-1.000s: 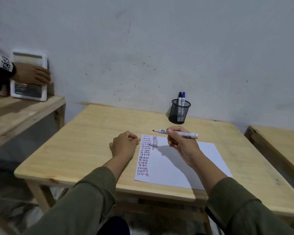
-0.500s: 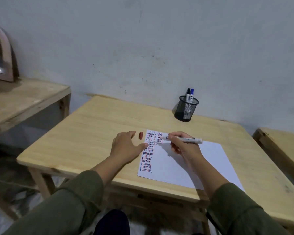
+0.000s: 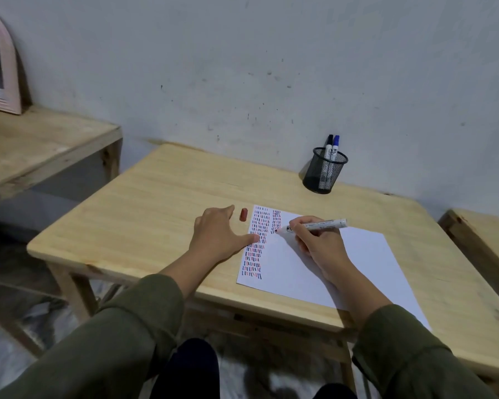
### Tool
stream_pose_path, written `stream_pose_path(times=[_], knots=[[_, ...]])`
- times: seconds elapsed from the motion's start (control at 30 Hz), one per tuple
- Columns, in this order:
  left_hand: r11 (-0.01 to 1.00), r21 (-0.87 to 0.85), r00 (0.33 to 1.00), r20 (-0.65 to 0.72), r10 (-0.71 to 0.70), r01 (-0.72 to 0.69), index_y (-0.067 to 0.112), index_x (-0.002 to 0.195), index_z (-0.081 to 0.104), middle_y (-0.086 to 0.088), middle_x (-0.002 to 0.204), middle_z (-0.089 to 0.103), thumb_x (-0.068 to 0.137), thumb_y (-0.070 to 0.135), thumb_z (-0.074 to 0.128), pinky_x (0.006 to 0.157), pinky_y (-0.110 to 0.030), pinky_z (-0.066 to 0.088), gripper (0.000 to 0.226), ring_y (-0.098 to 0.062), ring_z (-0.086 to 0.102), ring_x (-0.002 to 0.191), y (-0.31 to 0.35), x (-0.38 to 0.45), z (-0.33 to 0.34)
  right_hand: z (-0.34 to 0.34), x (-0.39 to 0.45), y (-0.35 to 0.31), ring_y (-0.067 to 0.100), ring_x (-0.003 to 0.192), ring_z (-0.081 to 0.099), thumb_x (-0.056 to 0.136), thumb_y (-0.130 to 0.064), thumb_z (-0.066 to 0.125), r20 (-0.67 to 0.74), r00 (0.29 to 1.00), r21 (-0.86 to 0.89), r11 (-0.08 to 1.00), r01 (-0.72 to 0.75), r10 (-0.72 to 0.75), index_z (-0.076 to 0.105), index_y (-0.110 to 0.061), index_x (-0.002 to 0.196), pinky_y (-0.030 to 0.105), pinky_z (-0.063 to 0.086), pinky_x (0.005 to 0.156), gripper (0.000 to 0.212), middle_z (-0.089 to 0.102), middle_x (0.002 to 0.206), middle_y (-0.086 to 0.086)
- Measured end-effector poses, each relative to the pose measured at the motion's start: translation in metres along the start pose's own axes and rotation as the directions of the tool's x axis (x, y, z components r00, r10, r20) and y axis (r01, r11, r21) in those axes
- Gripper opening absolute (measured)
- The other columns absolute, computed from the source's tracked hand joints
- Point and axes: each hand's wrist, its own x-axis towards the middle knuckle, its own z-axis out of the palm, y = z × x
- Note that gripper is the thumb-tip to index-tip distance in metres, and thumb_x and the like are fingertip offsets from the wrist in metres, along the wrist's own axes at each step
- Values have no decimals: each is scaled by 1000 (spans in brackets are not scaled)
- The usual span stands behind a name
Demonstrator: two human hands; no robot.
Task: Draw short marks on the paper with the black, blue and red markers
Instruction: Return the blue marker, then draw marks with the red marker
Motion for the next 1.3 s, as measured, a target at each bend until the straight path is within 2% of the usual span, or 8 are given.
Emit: stream_pose_path(times=[0.37, 0.63, 0.9, 1.03, 1.13, 1.23, 1.3], knots=[[1000, -3, 1000, -1, 1, -1, 15, 143, 37, -4, 143, 48, 61, 68, 68, 110, -38, 27, 103, -21, 35, 137, 0, -2, -1, 1, 1, 2, 2, 49, 53, 84, -14, 66, -23, 1000, -27, 1000, 6, -6, 71, -8, 86, 14, 43, 51, 8, 61, 62, 1], [1000, 0, 1000, -6, -7, 7, 15, 133, 48, -7, 128, 58, 57, 73, 66, 104, -40, 34, 97, -24, 43, 127, -3, 1, 2, 1, 2, 3, 3, 49, 51, 84, -19, 67, -4, 1000, -95, 995, 16, -17, 72, -11, 84, 15, 41, 52, 8, 61, 60, -4], [1000, -4, 1000, -9, 5, -5, 18, 143, 37, -4, 141, 49, 62, 67, 68, 109, -38, 27, 100, -21, 36, 136, 0, -1, 0, 1, -2, -1, 5, 46, 48, 83, -11, 66, 6, 1000, -10, 1000, 25, -25, 69, -8, 77, 14, 39, 47, 7, 58, 54, -4], [996, -85, 1000, -24, 14, -16, 25, 141, 39, 3, 138, 54, 73, 57, 66, 107, -39, 26, 80, -19, 39, 134, 2, -1, -2, -1, 0, 1, 8, 47, 46, 85, -15, 66, -2, 1000, 37, 999, 2, -2, 70, -16, 77, 15, 37, 45, 9, 57, 54, -3], [982, -189, 999, -53, -14, 3, 31, 137, 43, 6, 134, 59, 84, 45, 60, 106, -41, 27, 58, -16, 45, 132, 3, 3, -5, -1, 0, 2, 11, 53, 47, 84, -18, 67, -10, 1000, 66, 998, -16, 17, 70, -23, 74, 18, 38, 50, 12, 57, 56, -3], [986, -168, 998, -58, -19, 9, 33, 130, 51, 8, 127, 64, 87, 38, 57, 103, -40, 31, 43, -16, 49, 127, 7, 7, -6, -1, -2, -1, 13, 60, 51, 83, -21, 69, -6, 1000, 115, 993, -28, 29, 72, -24, 76, 22, 41, 57, 8, 59, 61, -1], [990, -143, 999, -50, -8, 1, 32, 124, 58, 9, 119, 67, 89, 35, 56, 101, -39, 37, 35, -17, 53, 120, 10, 10, -6, -3, -4, -5, 11, 59, 53, 83, -21, 69, 1, 1000, 125, 992, -23, 23, 72, -21, 82, 21, 42, 56, 4, 60, 64, 1]])
